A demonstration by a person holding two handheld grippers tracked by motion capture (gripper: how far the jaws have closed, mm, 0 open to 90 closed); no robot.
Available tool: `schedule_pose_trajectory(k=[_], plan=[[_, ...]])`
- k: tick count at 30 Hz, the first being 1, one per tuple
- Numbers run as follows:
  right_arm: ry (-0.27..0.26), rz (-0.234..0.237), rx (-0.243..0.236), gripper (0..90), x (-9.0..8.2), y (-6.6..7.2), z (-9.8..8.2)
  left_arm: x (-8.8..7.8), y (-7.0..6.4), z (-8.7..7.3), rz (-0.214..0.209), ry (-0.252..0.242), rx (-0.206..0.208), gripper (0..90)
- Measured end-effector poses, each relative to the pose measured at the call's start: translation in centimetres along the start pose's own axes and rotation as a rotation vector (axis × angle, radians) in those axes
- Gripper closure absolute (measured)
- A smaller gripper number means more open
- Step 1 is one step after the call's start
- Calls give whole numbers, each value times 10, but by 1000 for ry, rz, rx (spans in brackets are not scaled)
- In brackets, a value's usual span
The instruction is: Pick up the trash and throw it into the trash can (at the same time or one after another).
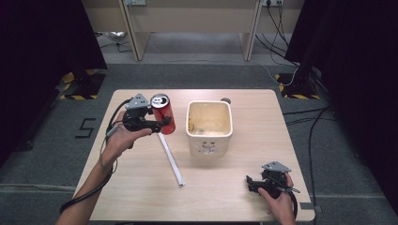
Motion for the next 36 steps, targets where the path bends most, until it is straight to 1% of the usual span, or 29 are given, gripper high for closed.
schedule_pose_trajectory(k=[2,3,5,6,7,8,9,11,12,13,15,17,18,19,20,21,22,25,28,30,31,33,34,35,36], plan=[[0,0,0,5,0,0,0,0,0,2,-1,0,2,345],[0,0,-1,4,0,0,0,-2,0,5,3,-1,-12,345],[-1,0,-1,5,0,0,0,-3,1,7,4,-3,-11,345],[0,0,0,5,0,0,0,-3,1,12,-3,-17,15,345],[-1,0,0,5,0,0,0,-4,1,15,-5,-24,20,345],[0,0,0,5,0,0,0,-4,1,17,-4,-27,18,345],[-1,-1,-1,5,0,0,0,-4,-1,17,4,-19,-5,345],[0,0,0,5,0,0,0,-3,-2,18,1,-21,-5,345],[0,0,0,5,0,0,0,-1,-2,21,-11,-29,22,345],[0,0,0,5,0,0,0,1,-5,23,-17,-31,25,345],[-1,-1,-1,5,0,0,0,2,-6,26,-23,-36,20,345],[0,0,0,5,0,0,0,2,-6,29,-21,-38,24,345],[0,0,0,5,0,0,0,3,-8,31,-11,-29,7,344],[0,0,0,5,0,0,0,3,-8,31,-11,-29,7,345],[0,0,0,4,0,0,0,7,-10,36,-24,-38,32,344],[0,0,0,4,0,0,0,7,-10,36,-24,-38,32,344],[0,0,0,5,0,0,0,11,-12,40,-26,-35,37,344],[0,0,0,5,0,0,0,15,-14,43,-30,-39,37,344],[0,0,0,5,0,0,0,26,-22,49,-44,-34,38,344],[0,0,0,5,0,0,0,28,-23,50,-48,-32,41,345],[-1,-1,-1,5,0,0,0,34,-26,53,-56,-33,40,344],[0,-1,0,5,0,0,0,36,-27,54,-60,-31,39,344],[0,0,0,4,0,0,0,42,-29,55,-66,-34,37,345],[0,0,2,4,0,0,0,42,-29,55,-66,-34,37,345],[0,1,2,5,0,0,0,47,-30,56,-68,-24,31,345]])
Point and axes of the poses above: each handheld gripper's, and its own axes: x roughly forward along the jaws, z roughly out of its top, y roughly to its left, the point moved 6 cm from there along x, roughly forward along the jaws, and after that the axes turned 8 degrees about -z, right-handed, at the moved point
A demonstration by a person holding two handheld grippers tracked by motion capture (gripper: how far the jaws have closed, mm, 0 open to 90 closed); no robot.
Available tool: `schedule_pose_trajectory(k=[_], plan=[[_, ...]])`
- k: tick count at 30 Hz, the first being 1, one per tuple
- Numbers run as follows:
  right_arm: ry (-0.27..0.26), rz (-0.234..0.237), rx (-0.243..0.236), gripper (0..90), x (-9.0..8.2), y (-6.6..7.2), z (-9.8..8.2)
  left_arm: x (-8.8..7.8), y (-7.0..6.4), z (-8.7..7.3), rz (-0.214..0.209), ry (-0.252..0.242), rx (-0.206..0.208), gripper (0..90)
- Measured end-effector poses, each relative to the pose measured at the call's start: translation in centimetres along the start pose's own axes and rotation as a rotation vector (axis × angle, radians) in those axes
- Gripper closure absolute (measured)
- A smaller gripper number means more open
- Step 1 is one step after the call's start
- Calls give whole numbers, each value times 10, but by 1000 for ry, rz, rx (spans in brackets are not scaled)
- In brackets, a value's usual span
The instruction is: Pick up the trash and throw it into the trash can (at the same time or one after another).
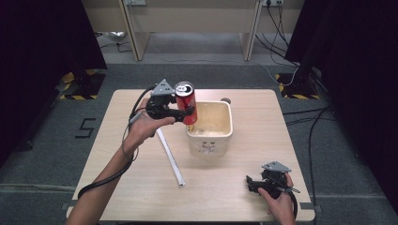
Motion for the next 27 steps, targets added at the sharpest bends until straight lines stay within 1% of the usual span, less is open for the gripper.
schedule_pose_trajectory(k=[2,3,4,5,7,9,10,12,22,25,26,27], plan=[[-1,0,0,4,0,0,0,3,0,0,-3,4,-1,345],[0,1,0,4,0,0,0,8,-1,1,-5,6,0,345],[1,-1,-1,4,0,0,0,8,-1,1,-5,6,0,345],[2,-1,0,4,0,0,0,12,-1,1,-12,7,-5,345],[1,-1,-1,4,0,0,0,14,-2,1,-15,9,-5,345],[2,-1,-1,4,0,0,0,20,-3,1,-18,8,-7,345],[2,-1,-1,4,0,0,0,20,-3,1,-18,8,-7,345],[1,-1,-1,4,0,0,0,27,-4,0,-20,16,-5,345],[1,-1,-3,4,0,0,0,49,-8,-6,-32,38,-4,345],[0,-1,-3,4,0,0,0,53,-9,-8,-32,46,-1,344],[0,-1,-3,4,0,0,0,57,-9,-10,-24,59,8,345],[0,-1,-3,4,0,0,0,60,-8,-11,-20,64,8,345]])
Point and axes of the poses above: each handheld gripper's, and its own axes: x roughly forward along the jaws, z roughly out of its top, y roughly to its left, the point moved 6 cm from there along x, roughly forward along the jaws, and after that the axes turned 8 degrees about -z, right-handed, at the moved point
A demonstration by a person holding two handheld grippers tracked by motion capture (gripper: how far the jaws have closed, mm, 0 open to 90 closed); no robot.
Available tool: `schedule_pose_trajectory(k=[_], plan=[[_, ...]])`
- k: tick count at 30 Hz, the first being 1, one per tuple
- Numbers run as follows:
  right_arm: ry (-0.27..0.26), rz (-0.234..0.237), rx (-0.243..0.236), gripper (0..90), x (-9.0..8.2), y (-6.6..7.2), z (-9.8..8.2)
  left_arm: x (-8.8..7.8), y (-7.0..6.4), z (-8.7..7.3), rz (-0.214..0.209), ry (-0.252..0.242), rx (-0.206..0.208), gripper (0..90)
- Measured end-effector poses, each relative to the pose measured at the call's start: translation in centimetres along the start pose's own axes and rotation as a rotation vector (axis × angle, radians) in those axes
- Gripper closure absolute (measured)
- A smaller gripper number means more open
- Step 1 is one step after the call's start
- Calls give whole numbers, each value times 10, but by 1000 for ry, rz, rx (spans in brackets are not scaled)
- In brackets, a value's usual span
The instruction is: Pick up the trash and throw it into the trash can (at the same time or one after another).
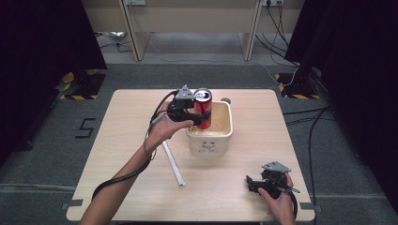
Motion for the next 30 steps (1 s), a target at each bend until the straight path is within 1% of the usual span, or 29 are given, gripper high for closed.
schedule_pose_trajectory(k=[6,11,13,15,22,23,28,29,30], plan=[[0,0,0,4,0,0,0,11,4,-7,-2,23,-18,344],[-1,0,-1,4,0,0,0,15,7,-10,-1,36,-20,343],[0,0,0,4,0,0,0,17,8,-13,-1,52,-20,343],[0,0,0,4,0,0,0,19,8,-14,-1,54,-23,343],[-1,0,0,4,0,0,0,25,7,-17,-12,68,-28,342],[-1,0,0,4,0,0,0,27,6,-19,-14,80,-25,342],[-2,0,0,4,0,0,0,30,5,-22,-14,87,-22,341],[-1,0,0,4,0,0,0,31,4,-23,-17,98,-19,341],[0,0,-1,4,0,0,0,31,4,-23,-17,98,-19,341]])
Point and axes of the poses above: each handheld gripper's, and its own axes: x roughly forward along the jaws, z roughly out of its top, y roughly to its left, the point moved 6 cm from there along x, roughly forward along the jaws, and after that the axes turned 8 degrees about -z, right-handed, at the moved point
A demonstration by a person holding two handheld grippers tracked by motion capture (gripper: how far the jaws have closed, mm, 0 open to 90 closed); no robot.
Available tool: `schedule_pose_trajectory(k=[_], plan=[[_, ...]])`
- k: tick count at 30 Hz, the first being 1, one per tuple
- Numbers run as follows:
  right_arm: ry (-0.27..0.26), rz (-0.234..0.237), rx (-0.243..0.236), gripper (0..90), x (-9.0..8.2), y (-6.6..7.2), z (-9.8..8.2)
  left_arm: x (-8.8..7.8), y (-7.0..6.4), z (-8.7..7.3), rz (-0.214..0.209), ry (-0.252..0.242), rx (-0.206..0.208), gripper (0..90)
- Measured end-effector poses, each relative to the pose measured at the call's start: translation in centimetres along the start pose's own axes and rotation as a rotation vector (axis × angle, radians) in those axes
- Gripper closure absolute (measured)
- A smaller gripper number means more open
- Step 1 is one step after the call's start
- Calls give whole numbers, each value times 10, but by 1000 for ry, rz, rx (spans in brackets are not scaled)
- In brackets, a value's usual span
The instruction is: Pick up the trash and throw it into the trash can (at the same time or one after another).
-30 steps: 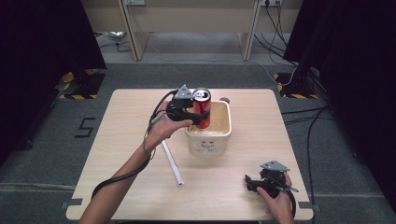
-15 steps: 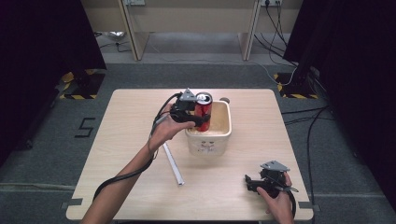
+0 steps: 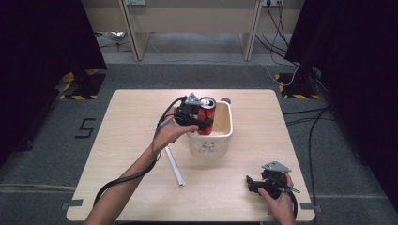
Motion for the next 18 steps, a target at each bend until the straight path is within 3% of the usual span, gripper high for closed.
schedule_pose_trajectory(k=[11,18], plan=[[-1,6,-6,4,0,0,0,7,-2,-6,6,26,17,338],[-1,6,-5,4,0,1,0,7,-1,-8,-4,36,0,288]])
Point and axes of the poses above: each handheld gripper's, and its own axes: x roughly forward along the jaws, z roughly out of its top, y roughly to its left, the point moved 6 cm from there along x, roughly forward along the jaws, and after that the axes turned 8 degrees about -z, right-handed, at the moved point
